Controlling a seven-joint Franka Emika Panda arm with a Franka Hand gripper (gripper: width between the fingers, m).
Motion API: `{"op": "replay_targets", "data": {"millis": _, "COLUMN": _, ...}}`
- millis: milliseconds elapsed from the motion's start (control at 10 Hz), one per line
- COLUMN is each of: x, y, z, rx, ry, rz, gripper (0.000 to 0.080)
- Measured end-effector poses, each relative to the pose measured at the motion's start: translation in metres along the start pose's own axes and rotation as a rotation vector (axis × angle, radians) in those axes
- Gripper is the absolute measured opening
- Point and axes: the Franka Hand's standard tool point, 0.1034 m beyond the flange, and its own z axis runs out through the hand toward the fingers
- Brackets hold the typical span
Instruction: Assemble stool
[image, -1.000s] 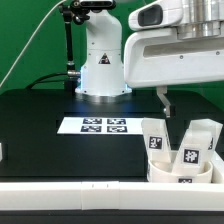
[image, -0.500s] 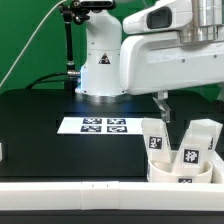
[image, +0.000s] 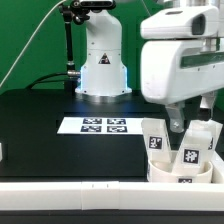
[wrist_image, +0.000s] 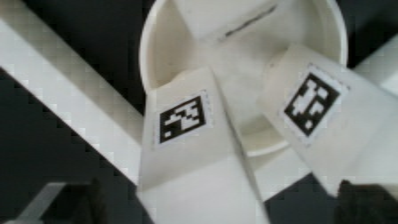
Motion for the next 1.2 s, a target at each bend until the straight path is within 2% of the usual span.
{"op": "replay_targets", "data": {"millis": 500, "x": -0.001, "y": 0.004, "z": 0.000, "rx": -0.042, "ry": -0.065, "rz": -0.393, "gripper": 0.0649}}
{"op": "replay_targets", "data": {"millis": 800, "x": 0.000, "y": 0.010, "z": 0.001, "rx": -0.040, "ry": -0.078, "rz": -0.427, "gripper": 0.0649}}
{"op": "replay_targets", "data": {"millis": 1200, "x": -0.001, "y": 0.019, "z": 0.009, "rx": -0.037, "ry": -0.086, "rz": -0.410, "gripper": 0.0649}}
